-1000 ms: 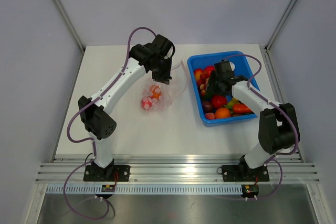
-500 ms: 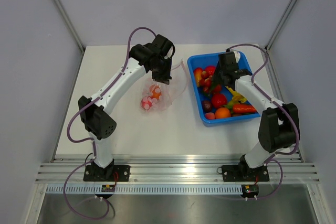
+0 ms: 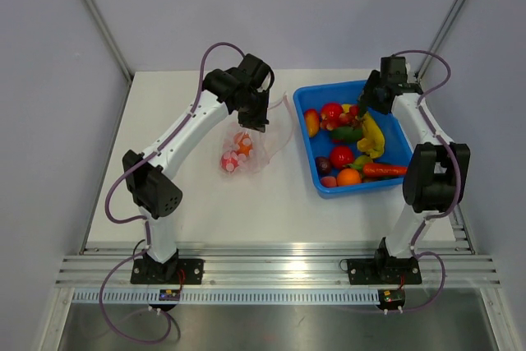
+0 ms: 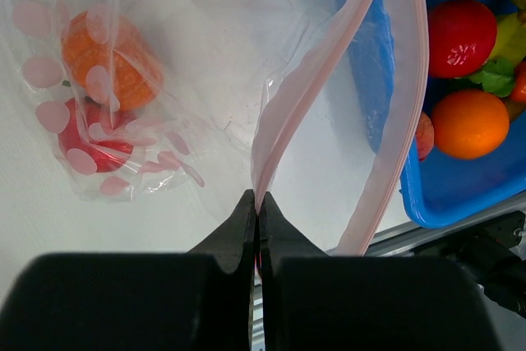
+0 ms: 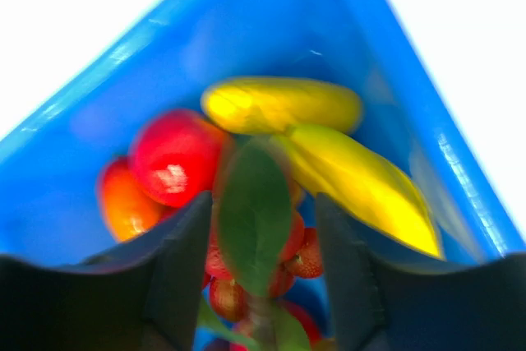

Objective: Place the food in the zip-top bag and seal the zipper
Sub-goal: Pick up the fake fruit from the bin.

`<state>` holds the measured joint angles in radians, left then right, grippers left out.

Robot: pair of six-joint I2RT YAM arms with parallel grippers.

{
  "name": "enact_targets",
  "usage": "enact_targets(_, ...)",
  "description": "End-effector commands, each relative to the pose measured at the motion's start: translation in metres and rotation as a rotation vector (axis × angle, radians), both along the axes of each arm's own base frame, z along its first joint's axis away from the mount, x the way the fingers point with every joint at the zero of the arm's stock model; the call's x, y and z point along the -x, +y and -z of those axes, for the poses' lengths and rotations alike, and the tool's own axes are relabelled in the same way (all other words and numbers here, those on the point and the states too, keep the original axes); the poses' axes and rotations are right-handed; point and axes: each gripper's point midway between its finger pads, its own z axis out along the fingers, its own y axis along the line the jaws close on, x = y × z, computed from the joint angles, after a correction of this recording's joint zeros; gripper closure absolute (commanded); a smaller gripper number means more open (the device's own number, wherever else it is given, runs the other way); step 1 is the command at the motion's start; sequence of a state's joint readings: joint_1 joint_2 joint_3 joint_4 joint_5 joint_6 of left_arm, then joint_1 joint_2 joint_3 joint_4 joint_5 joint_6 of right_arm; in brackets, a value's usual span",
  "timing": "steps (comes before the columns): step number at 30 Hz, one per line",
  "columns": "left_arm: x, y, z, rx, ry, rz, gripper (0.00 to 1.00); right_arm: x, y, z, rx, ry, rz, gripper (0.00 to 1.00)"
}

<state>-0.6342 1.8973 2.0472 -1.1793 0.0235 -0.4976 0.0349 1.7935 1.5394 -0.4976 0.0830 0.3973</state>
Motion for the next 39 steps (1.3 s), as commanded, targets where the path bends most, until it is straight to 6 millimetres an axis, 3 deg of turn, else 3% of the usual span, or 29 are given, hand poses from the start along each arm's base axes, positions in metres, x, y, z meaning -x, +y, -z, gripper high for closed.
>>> enact_targets(1,-0.007,-0.008,-0.013,0.039,-0.038,0.011,1.00,-0.003,-0.001,-0.012,-0.065,-0.010,-0.002,0.38)
enact_targets(3,-0.008,-0.005,-0.011,0.025,-0.043,0.007,1.00,0.003,0.002,-0.017,-0.078,-0.052,-0.003,0.24)
enact_targets(4,-0.007,-0.004,-0.012,0.024,-0.044,0.007,1.00,0.011,-0.001,-0.035,-0.072,-0.098,0.008,0.20)
enact_targets(5,-0.007,-0.004,-0.012,0.023,-0.044,0.008,1.00,0.018,-0.003,-0.030,-0.070,-0.101,0.018,0.16)
enact_targets(6,-0.007,-0.004,-0.012,0.023,-0.045,0.006,1.00,0.025,-0.006,-0.044,-0.057,-0.137,0.034,0.16)
enact_targets(7,-0.007,-0.004,-0.012,0.024,-0.043,0.005,1.00,0.030,-0.006,-0.044,-0.058,-0.140,0.036,0.16)
enact_targets(8,-0.007,-0.005,-0.010,0.025,-0.037,0.008,1.00,0.039,-0.008,-0.034,-0.053,-0.119,0.045,0.16)
enact_targets(9,-0.007,-0.005,-0.011,0.029,-0.042,0.006,1.00,0.046,-0.010,-0.040,-0.055,-0.137,0.055,0.19)
enact_targets(10,-0.007,-0.005,-0.009,0.028,-0.039,0.007,1.00,0.056,-0.011,-0.025,-0.057,-0.111,0.069,0.21)
enact_targets(12,-0.007,-0.007,-0.009,0.033,-0.039,0.010,1.00,0.067,-0.017,-0.024,-0.039,-0.122,0.101,0.28)
enact_targets(13,-0.008,-0.007,-0.009,0.035,-0.038,0.009,1.00,0.077,-0.021,-0.011,-0.028,-0.090,0.124,0.29)
enact_targets(16,-0.007,-0.008,-0.008,0.035,-0.036,0.016,1.00,0.092,-0.031,0.007,0.011,-0.051,0.173,0.39)
enact_targets(18,-0.007,-0.008,-0.008,0.034,-0.033,0.018,1.00,0.093,-0.039,0.019,-0.012,-0.022,0.182,0.41)
enact_targets(24,-0.006,-0.006,-0.009,0.031,-0.037,0.014,1.00,0.077,-0.035,0.041,-0.030,-0.001,0.125,0.38)
enact_targets(31,-0.007,-0.004,-0.010,0.024,-0.042,0.010,1.00,0.056,-0.036,0.044,-0.023,-0.019,0.094,0.42)
enact_targets(34,-0.007,-0.005,-0.011,0.025,-0.041,0.005,1.00,0.052,-0.030,0.043,-0.056,-0.027,0.076,0.56)
enact_targets(35,-0.008,-0.005,-0.011,0.028,-0.041,0.004,1.00,0.051,-0.027,0.042,-0.068,-0.032,0.067,0.69)
enact_targets(39,-0.009,-0.009,-0.009,0.039,-0.032,0.004,1.00,0.048,-0.026,0.029,-0.072,-0.070,0.059,0.97)
